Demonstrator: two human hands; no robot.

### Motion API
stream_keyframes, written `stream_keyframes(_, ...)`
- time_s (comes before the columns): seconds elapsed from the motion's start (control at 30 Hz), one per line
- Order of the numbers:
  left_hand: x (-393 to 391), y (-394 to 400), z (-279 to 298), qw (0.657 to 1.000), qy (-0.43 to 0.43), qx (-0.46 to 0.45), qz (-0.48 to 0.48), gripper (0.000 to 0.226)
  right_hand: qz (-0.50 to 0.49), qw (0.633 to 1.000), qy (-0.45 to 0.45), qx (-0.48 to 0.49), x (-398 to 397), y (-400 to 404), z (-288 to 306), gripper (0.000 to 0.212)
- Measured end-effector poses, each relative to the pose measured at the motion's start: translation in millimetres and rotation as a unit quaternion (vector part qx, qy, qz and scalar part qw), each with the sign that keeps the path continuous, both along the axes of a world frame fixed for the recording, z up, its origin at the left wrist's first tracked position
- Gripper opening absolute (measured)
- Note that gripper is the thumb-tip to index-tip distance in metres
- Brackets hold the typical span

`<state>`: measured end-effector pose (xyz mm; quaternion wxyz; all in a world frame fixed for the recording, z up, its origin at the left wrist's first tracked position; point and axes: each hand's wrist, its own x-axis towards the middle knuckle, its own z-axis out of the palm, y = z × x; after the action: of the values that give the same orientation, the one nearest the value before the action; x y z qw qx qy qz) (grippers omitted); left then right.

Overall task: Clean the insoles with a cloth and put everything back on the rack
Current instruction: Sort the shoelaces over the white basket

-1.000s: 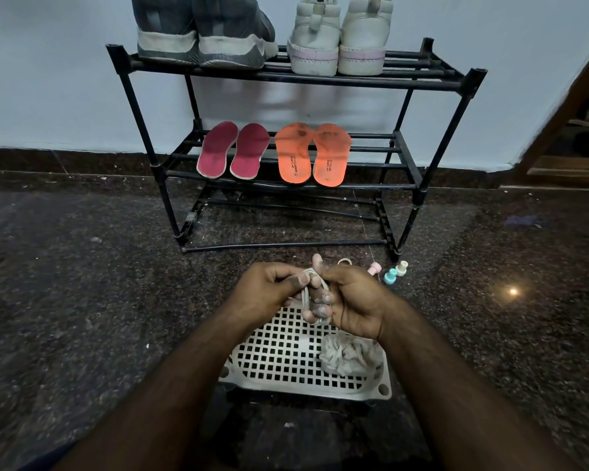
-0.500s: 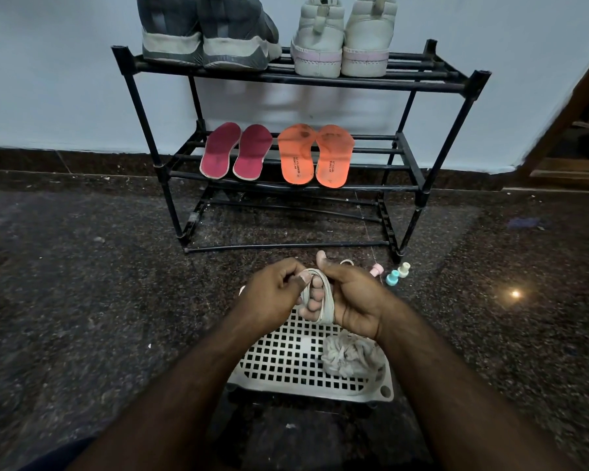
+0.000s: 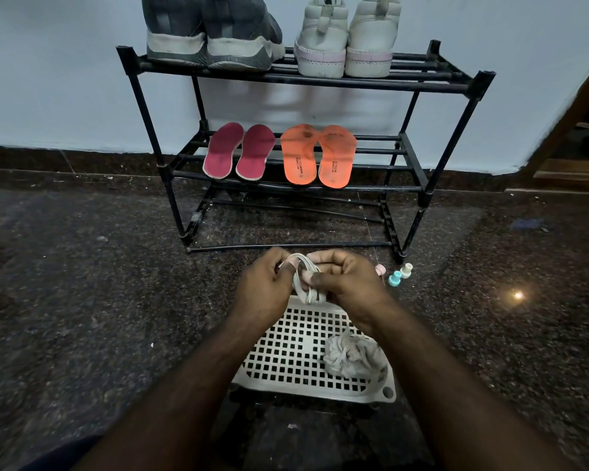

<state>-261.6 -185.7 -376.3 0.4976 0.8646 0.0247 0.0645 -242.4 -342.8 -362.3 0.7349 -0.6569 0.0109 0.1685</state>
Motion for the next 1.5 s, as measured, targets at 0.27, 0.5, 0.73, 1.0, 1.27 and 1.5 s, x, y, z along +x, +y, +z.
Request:
stream_keyframes(0.27, 2, 16, 2, 0.983, 0.131, -0.067, -0.111, 0.045, 0.005, 0.991, -0.038, -0.125, 2, -2, -4, 0.018)
stream_keyframes(0.5, 5, 9, -3, 0.988, 0.079, 0.034, -0.127, 0.035, 0.025, 0.979, -0.077, -0.187, 3, 1, -7, 0.022)
stream_keyframes(0.73, 7, 10, -3, 0.997, 0.074, 0.012, -0.036, 0.021, 0.03, 0.968, -0.101, -0.226, 1, 2, -5, 0.047)
stream_keyframes(1.0, 7, 14, -9, 0.994, 0.107, -0.027, 0.022, 0.018, 0.004, 0.937, -0.187, -0.294, -2, 4, -24, 0.037)
stream_keyframes(1.27, 5, 15, -11, 0.991, 0.121, -0.052, 0.013, 0.017, 0.008, 0.927, -0.201, -0.317, 1, 6, -36, 0.038)
stream_keyframes(1.5, 10, 19, -19, 0.983, 0.153, -0.095, 0.048, 0.017, -0.036, 0.933, -0.203, -0.294, 1, 7, -42, 0.017)
